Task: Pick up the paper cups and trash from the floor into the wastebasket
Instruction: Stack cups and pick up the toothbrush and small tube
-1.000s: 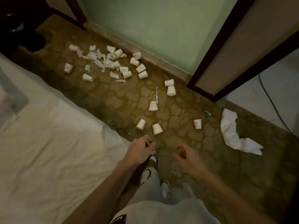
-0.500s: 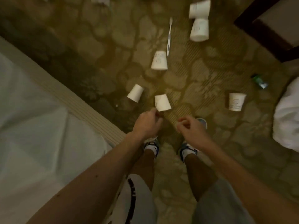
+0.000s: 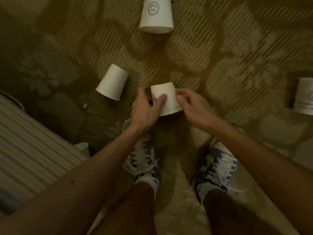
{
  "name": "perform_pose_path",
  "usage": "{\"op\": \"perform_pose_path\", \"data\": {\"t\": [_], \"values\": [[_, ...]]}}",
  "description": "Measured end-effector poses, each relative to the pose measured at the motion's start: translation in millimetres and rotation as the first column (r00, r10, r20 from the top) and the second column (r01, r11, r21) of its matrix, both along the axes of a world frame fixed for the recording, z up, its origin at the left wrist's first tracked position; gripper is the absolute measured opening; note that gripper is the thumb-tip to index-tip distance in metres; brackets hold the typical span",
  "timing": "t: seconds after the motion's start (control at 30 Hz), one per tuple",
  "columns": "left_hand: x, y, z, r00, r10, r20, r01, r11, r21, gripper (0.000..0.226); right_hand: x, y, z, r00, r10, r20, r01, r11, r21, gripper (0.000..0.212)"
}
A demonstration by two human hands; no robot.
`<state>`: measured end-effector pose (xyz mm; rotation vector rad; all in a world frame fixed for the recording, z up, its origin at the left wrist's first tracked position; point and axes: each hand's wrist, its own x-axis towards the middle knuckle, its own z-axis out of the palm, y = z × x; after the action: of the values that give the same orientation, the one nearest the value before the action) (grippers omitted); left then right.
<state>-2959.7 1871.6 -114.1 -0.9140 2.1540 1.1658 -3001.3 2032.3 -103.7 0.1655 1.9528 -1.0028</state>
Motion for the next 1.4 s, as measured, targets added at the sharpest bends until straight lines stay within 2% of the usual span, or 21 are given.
{"op": "perform_pose_path", "data": {"t": [0.1,0.2,0.3,0.4,0.47,0.53,0.6,0.67,0.73,0.87,0.97,1.03,1.1,1.17,1.2,1.23,1.27,1.33,1.4], "values": [[-9.9,21.2,-14.3,0.986,-0.005,-0.168,0.011,0.999,0.034,0.050,-1.2,4.8,-16.5,0.997,-0.078,-0.029,0.078,0.997,-0.013,0.039],[-21.6,39.3,-20.9,0.965,0.064,-0.253,-0.036,0.993,0.116,0.045,-4.9,16.2,-22.7,0.978,-0.182,-0.104,0.179,0.983,-0.034,0.037],[-37.8,50.7,-20.6,0.956,0.149,-0.253,-0.078,0.959,0.272,0.037,-10.8,29.1,-22.3,0.948,-0.266,-0.173,0.256,0.964,-0.076,0.036],[-55.4,56.0,-18.2,0.957,0.224,-0.184,-0.129,0.898,0.420,0.024,-16.0,36.2,-19.2,0.926,-0.333,-0.176,0.307,0.938,-0.162,0.037],[-67.2,56.7,-16.2,0.956,0.241,-0.166,-0.131,0.860,0.493,0.031,-23.6,35.7,-14.5,0.907,-0.379,-0.181,0.339,0.915,-0.217,0.044],[-77.9,56.2,-11.9,0.966,0.233,-0.110,-0.133,0.818,0.560,0.059,-31.9,32.8,-11.3,0.895,-0.408,-0.179,0.356,0.896,-0.265,0.048],[-86.2,54.8,-5.7,0.975,0.218,-0.050,-0.143,0.778,0.612,0.080,-39.5,32.6,-7.3,0.896,-0.392,-0.207,0.330,0.901,-0.281,0.038],[-89.8,56.6,-1.1,0.978,0.202,-0.054,-0.124,0.769,0.627,0.076,-44.2,38.4,-1.7,0.900,-0.369,-0.232,0.298,0.910,-0.288,0.029],[-87.7,65.3,3.0,0.978,0.183,-0.101,-0.089,0.802,0.590,0.062,-44.6,50.3,6.9,0.913,-0.338,-0.229,0.267,0.918,-0.292,0.028],[-77.3,93.1,10.4,0.983,0.061,-0.172,0.042,0.840,0.542,0.045,-34.7,90.8,20.3,0.932,-0.332,-0.144,0.276,0.910,-0.310,0.024],[-85.3,121.5,13.8,0.989,0.017,-0.147,0.071,0.817,0.573,0.036,-31.7,121.2,25.9,0.918,-0.329,-0.220,0.281,0.934,-0.222,0.030],[-94.5,136.9,16.6,0.985,-0.007,-0.175,0.102,0.836,0.538,0.041,-34.2,142.8,27.4,0.874,-0.275,-0.399,0.276,0.959,-0.056,0.039],[-103.1,145.4,17.5,0.970,-0.040,-0.240,0.167,0.827,0.536,0.051,-39.6,169.2,29.9,0.755,-0.224,-0.617,0.367,0.923,0.113,0.039],[-106.7,146.4,18.6,0.968,-0.063,-0.244,0.191,0.815,0.547,0.059,-44.3,199.6,30.2,0.627,-0.103,-0.772,0.492,0.821,0.290,0.042],[-106.8,146.3,17.6,0.969,-0.079,-0.233,0.197,0.818,0.540,0.062,-44.7,214.5,28.7,0.615,-0.024,-0.788,0.531,0.751,0.392,0.049],[-106.3,146.8,15.4,0.970,-0.103,-0.220,0.208,0.821,0.531,0.065,-44.3,227.2,25.8,0.650,0.004,-0.760,0.545,0.694,0.470,0.059],[-105.4,147.8,13.8,0.973,-0.125,-0.196,0.213,0.820,0.532,0.068,-42.8,235.9,20.8,0.712,-0.045,-0.701,0.538,0.676,0.504,0.068],[-103.3,148.8,10.7,0.979,-0.150,-0.138,0.202,0.801,0.564,0.072,-37.3,242.2,6.7,0.800,-0.250,-0.545,0.532,0.716,0.452,0.074],[-102.0,146.9,9.3,0.983,-0.165,-0.082,0.180,0.767,0.615,0.073,-31.5,239.4,-5.6,0.790,-0.389,-0.474,0.574,0.741,0.348,0.057]]}}
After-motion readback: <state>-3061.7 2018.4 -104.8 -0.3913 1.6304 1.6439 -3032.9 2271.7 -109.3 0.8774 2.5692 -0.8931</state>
